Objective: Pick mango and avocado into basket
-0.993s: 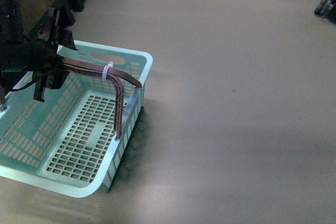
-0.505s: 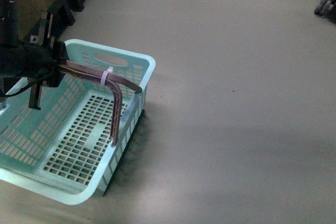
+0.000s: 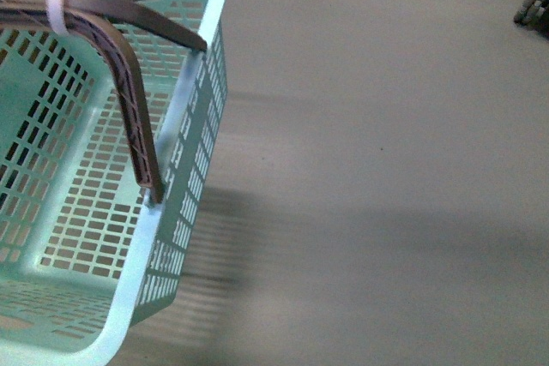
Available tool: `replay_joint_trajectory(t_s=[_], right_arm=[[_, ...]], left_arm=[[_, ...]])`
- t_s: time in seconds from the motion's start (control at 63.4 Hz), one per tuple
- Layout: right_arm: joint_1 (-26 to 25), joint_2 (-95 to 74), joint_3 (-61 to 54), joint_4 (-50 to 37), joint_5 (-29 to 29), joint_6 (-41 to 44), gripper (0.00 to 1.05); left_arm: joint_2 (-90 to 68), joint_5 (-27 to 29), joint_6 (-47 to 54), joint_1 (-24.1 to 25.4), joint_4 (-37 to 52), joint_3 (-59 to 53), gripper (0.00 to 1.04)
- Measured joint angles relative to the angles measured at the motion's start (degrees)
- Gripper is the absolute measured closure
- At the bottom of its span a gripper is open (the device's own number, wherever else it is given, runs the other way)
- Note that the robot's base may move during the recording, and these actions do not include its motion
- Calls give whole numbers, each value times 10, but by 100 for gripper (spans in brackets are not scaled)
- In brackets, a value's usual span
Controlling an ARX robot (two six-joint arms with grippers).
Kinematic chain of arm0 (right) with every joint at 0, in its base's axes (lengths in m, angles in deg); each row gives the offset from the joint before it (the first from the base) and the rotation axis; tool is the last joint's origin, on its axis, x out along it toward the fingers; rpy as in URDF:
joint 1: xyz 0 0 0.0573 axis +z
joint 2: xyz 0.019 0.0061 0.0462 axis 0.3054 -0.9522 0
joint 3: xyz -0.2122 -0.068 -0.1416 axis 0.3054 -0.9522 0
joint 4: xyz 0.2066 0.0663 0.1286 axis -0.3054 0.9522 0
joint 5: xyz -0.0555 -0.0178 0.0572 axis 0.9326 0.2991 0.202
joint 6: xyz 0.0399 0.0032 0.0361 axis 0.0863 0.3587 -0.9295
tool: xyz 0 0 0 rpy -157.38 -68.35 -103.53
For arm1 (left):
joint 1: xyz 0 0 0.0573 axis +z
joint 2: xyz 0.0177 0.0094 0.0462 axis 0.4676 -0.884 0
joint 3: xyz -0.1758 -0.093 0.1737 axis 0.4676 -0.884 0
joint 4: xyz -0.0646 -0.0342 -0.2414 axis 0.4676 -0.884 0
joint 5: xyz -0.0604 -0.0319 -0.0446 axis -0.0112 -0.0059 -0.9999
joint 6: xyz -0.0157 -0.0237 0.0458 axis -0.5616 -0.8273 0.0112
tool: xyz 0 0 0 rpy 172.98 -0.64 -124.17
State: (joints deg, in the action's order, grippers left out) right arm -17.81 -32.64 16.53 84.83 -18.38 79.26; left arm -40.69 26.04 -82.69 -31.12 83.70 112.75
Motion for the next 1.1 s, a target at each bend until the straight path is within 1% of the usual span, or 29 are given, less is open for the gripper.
replay_joint_trajectory(t_s=[0.142, 0.331, 0.41, 1.104], right_arm=[[0, 0, 0, 0, 0, 0, 9], [0, 0, 0, 0, 0, 0, 9], [0, 0, 0, 0, 0, 0, 9], [0, 0, 0, 0, 0, 0, 9]], left_arm=[[145, 7, -16, 0, -87, -9, 91], [248, 27, -17, 0, -163, -17, 91], [303, 43, -16, -2, -208, -24, 91], [314, 45, -7, -4, -215, -32, 91]])
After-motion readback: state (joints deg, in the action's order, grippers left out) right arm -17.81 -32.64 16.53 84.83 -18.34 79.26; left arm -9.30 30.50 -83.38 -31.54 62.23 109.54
